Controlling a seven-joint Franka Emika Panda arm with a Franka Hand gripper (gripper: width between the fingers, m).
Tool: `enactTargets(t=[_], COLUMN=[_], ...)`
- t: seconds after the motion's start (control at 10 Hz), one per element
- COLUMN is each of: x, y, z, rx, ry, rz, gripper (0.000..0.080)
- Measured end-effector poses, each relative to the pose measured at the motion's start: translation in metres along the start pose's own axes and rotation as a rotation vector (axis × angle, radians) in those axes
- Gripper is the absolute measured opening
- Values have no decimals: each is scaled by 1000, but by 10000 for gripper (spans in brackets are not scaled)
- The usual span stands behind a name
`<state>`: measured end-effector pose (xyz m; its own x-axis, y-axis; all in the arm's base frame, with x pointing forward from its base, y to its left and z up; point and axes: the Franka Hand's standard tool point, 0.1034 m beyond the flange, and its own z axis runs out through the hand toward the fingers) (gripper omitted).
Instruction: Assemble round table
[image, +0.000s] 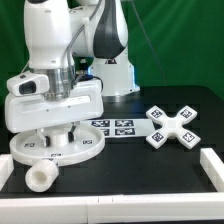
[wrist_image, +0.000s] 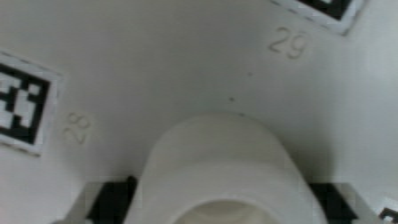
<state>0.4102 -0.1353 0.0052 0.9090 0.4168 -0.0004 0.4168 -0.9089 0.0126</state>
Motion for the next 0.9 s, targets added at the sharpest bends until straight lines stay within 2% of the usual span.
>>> enactTargets(t=[0.2, 0.3, 0.4, 0.6, 0.7, 0.8, 0.9], x=[2, 11, 29, 68, 88, 100, 119], y=[0, -1, -4, -24, -31, -49, -64], z=[-2, -15, -38, -72, -79, -75, -77], rx=[0, -2, -7, 14, 13, 22, 22], ry=[1, 8, 22, 11, 17, 6, 11], rz=[-4, -10, -28, -12, 14, 53, 73], gripper=[403, 403, 403, 403, 403, 404, 406])
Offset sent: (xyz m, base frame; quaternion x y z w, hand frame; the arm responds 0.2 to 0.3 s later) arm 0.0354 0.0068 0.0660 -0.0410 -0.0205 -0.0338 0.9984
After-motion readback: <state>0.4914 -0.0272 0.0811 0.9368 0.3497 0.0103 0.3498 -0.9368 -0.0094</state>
